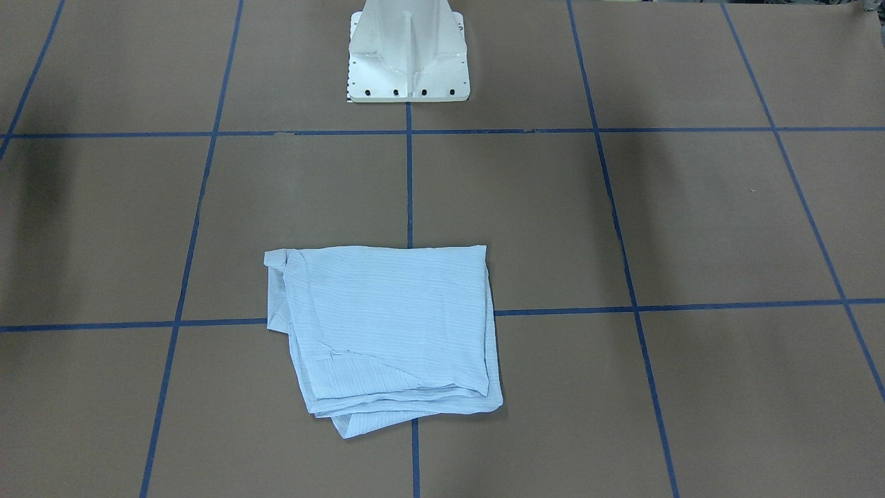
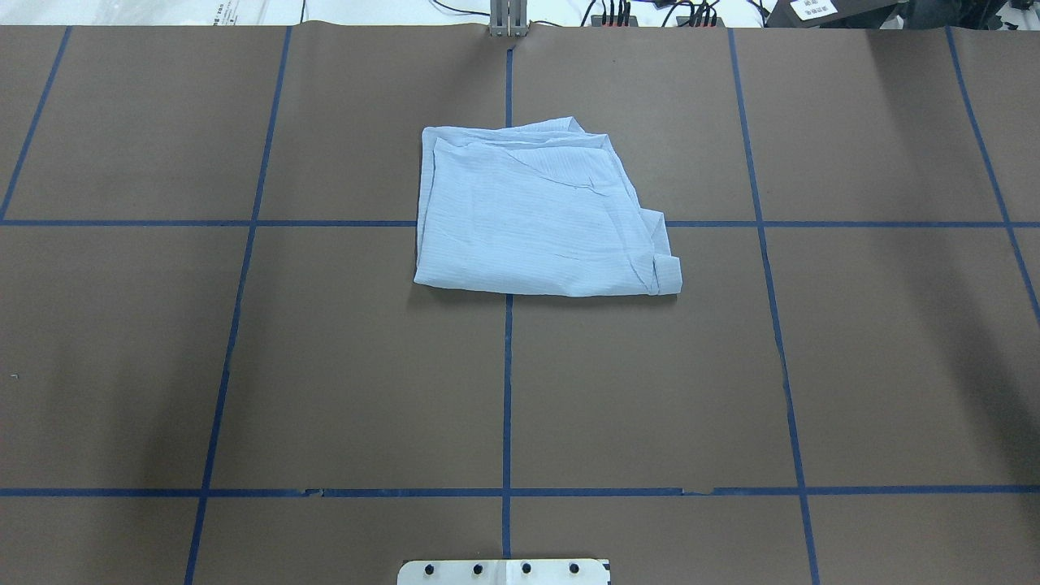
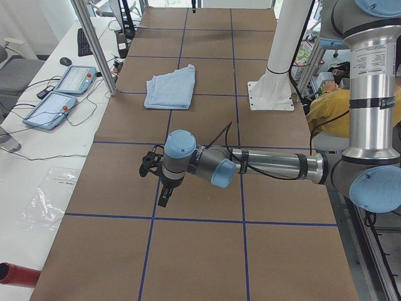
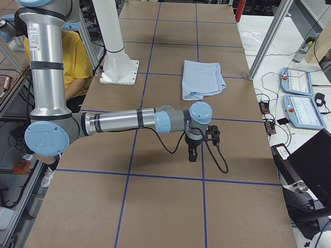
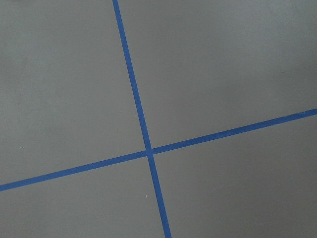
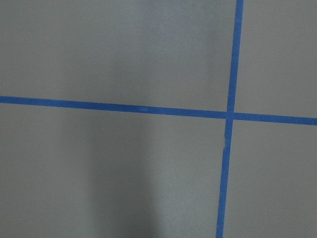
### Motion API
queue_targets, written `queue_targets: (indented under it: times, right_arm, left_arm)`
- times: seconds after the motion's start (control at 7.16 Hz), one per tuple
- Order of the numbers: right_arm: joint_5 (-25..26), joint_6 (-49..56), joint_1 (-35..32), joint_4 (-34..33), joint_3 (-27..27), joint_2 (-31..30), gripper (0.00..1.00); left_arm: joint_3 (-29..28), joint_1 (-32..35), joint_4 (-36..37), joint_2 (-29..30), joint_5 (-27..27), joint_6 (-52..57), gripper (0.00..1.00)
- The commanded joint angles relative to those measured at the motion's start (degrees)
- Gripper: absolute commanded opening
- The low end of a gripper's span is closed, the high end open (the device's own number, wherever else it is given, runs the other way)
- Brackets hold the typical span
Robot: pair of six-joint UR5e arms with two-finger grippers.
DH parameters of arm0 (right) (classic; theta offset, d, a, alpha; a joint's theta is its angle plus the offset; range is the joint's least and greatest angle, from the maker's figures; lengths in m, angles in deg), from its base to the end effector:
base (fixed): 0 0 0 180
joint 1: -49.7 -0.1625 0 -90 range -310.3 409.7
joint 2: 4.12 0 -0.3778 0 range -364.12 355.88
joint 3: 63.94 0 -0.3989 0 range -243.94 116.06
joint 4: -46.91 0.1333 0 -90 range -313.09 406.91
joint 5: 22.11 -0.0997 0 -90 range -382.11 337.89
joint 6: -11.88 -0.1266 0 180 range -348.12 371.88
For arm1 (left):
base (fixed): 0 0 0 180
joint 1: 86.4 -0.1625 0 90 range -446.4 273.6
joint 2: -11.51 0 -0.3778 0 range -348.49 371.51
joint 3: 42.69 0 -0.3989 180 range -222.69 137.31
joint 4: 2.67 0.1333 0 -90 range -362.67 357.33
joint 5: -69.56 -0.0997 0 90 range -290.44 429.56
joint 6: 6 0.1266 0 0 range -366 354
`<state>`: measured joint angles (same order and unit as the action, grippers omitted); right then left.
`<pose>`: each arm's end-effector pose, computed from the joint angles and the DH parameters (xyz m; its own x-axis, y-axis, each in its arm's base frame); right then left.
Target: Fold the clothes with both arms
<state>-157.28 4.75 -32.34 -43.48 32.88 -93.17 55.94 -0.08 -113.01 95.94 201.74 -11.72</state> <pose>-0.0278 -0.5129 0.5620 0.6973 -0.0645 0.7138 0.0512 0.9979 0.0402 -0.0167 -0.4925 0.5637 0.7247 0.2208 -0.6528 0.0134 0.9426 0.3338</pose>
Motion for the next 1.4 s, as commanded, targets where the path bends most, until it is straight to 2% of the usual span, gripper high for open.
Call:
queue_targets:
  times: [0.0, 0.28, 0.56, 0.84, 1.26]
  right_arm:
    - [-0.6, 0.2, 0.0, 0.0, -0.4, 1.1, 1.00]
    - [0.3, -0.5, 0.1, 0.0, -1.8, 3.3, 1.00]
    - [3.9, -0.6, 0.2, 0.1, -1.7, 3.4, 1.00]
    - [3.2, 0.0, 0.7, 0.9, -4.3, 4.7, 1.00]
    - [2.9, -0.3, 0.7, 1.2, -3.6, 5.1, 1.00]
  left_arm:
    - [1.4, 0.1, -0.1, -0.4, 0.1, 0.0, 1.00]
    - [1.3, 0.2, -0.2, 1.3, -0.3, 0.0, 1.00]
    - [1.2, 0.1, -0.2, 2.5, -0.1, 0.0, 1.00]
    - [0.5, 0.1, -0.2, 3.0, 0.1, 0.2, 1.00]
    - [0.0, 0.1, -0.3, 2.8, 0.1, 0.3, 1.00]
